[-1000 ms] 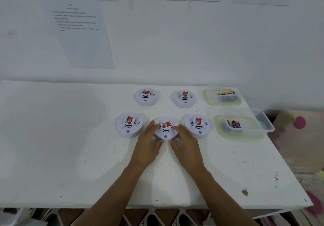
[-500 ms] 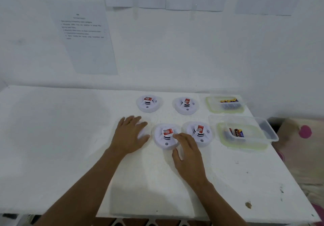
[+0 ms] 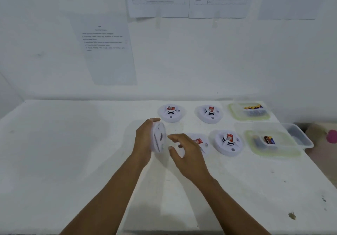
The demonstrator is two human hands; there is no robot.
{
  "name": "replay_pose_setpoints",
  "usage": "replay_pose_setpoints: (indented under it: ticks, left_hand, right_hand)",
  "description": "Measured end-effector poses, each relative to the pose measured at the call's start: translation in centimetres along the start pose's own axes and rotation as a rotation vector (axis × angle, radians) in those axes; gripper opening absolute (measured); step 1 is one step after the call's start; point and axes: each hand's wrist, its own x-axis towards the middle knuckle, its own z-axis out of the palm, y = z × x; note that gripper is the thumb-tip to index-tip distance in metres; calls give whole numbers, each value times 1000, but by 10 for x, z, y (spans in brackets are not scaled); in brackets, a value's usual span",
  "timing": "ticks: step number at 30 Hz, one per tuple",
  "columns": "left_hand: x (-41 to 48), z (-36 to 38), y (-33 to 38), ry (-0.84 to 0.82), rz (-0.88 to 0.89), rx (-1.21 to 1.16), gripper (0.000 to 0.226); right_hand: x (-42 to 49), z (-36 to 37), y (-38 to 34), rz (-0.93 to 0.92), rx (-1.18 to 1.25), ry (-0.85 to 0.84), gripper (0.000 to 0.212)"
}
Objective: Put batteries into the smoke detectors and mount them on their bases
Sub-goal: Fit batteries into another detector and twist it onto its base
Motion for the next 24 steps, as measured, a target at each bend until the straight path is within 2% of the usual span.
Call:
replay_pose_setpoints:
  ticks: [1, 3, 6, 11, 24]
  left_hand:
    - [-3, -2, 2, -44, -60, -101, 31]
    - [-11, -9, 1, -161, -110, -252, 36]
    - [-22, -21, 2, -246, -94, -348, 40]
    - [-30, -25, 1, -246, -8, -305, 36]
    - [-37, -27, 9, -254, -72, -362, 22]
  right_hand:
    - [4, 7, -5, 6, 21, -11, 31]
    - [10, 19, -13, 33, 36, -10, 39]
    - [11, 30, -20, 69, 20, 39, 44]
    - [8, 35, -35, 132, 18, 72, 50]
    - [10, 36, -36, 113, -7, 25, 57]
